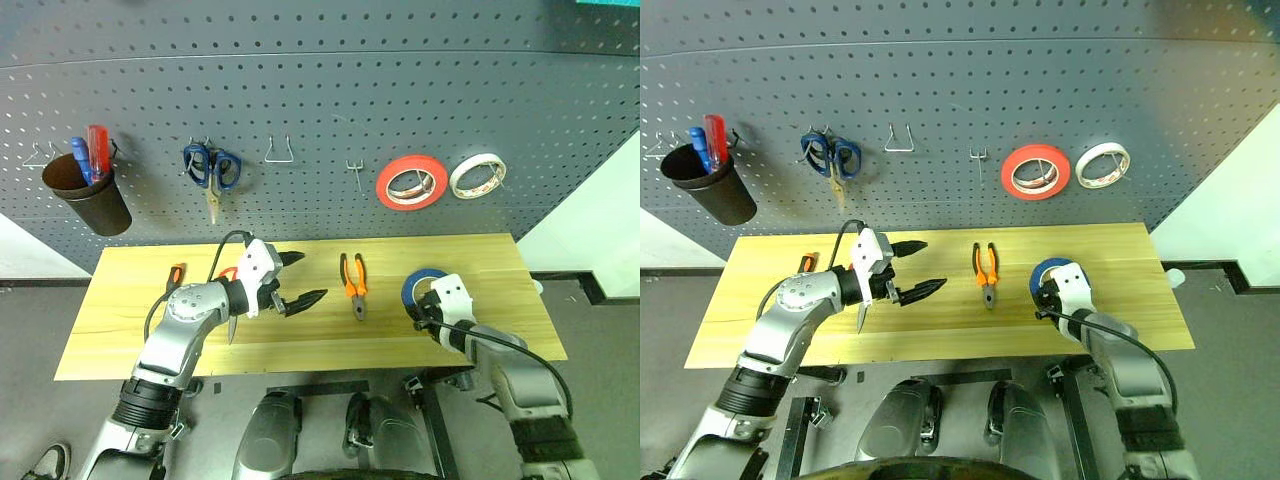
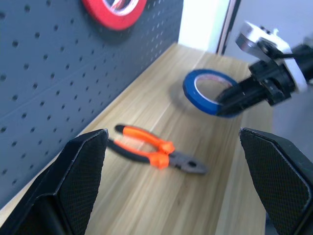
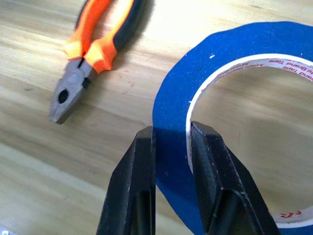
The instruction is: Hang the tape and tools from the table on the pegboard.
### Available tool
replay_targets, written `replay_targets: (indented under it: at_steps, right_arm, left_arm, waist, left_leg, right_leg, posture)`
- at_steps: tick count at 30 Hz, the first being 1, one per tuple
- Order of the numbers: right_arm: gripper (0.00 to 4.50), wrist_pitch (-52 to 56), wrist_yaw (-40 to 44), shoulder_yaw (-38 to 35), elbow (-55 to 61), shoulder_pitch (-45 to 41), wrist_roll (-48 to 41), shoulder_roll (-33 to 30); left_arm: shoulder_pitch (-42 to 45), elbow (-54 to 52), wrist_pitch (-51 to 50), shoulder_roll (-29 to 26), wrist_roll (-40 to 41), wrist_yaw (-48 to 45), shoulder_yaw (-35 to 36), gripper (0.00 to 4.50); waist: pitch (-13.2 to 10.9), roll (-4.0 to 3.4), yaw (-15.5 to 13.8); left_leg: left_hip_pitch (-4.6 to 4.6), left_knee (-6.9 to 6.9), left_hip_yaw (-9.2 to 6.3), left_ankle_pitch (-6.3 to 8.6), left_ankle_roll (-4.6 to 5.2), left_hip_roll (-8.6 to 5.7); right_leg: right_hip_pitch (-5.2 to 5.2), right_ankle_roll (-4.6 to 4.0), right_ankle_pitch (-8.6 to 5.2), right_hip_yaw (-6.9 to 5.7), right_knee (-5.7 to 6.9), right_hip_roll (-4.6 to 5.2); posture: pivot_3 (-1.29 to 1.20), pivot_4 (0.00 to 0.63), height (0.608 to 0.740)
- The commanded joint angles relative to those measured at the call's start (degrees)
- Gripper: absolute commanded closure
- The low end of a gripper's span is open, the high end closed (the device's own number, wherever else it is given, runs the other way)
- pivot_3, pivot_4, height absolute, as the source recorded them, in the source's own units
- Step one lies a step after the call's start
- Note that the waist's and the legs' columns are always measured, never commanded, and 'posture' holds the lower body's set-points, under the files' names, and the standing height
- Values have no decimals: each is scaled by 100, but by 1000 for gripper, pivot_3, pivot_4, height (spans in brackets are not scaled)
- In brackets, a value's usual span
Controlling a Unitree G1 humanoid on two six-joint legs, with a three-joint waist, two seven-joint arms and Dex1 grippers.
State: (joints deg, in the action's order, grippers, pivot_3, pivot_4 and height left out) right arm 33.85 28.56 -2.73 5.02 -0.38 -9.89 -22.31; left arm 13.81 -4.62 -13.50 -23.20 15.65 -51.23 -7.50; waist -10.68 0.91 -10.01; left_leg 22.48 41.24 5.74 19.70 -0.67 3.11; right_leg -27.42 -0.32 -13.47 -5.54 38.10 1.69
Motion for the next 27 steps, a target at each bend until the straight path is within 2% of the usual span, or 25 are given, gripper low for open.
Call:
replay_targets:
  at_steps: [1,7,13,21,27]
  right_arm:
    - [3841,-459,396,-261,781,370,-452,-62]
    - [3842,-1056,803,-736,2031,884,-1578,275]
    - [3843,-967,365,-686,2855,918,-1688,297]
    - [3844,-1095,-126,-382,2895,31,-1471,324]
    - [3844,-1249,-412,203,2460,-940,-1052,569]
  left_arm:
    - [133,18,256,68,215,-109,147,0]
    - [323,163,519,139,312,-89,309,0]
    - [8,-22,965,147,406,-99,487,0]
    - [-697,-189,1518,278,436,98,590,0]
    - [-748,-103,1708,464,381,401,605,0]
  waist:
    - [31,0,-5]
    - [170,4,1]
    - [346,34,-8]
    - [437,39,-8]
    - [464,36,-54]
  left_leg:
    - [0,0,-1,0,0,-3]
    - [-7,3,-6,0,1,-14]
    - [-14,4,-14,0,1,-14]
    - [-18,24,-19,0,2,-13]
    - [-15,39,-36,0,2,-14]
  right_leg:
    - [0,0,0,-1,0,0]
    - [12,1,1,-5,1,-6]
    - [24,0,1,-10,1,-9]
    - [34,-3,5,-10,8,-7]
    - [36,-7,7,-22,19,-12]
  posture:
    - [314,64,676]
    - [303,43,676]
    - [301,37,676]
    - [310,29,676]
    - [326,30,676]
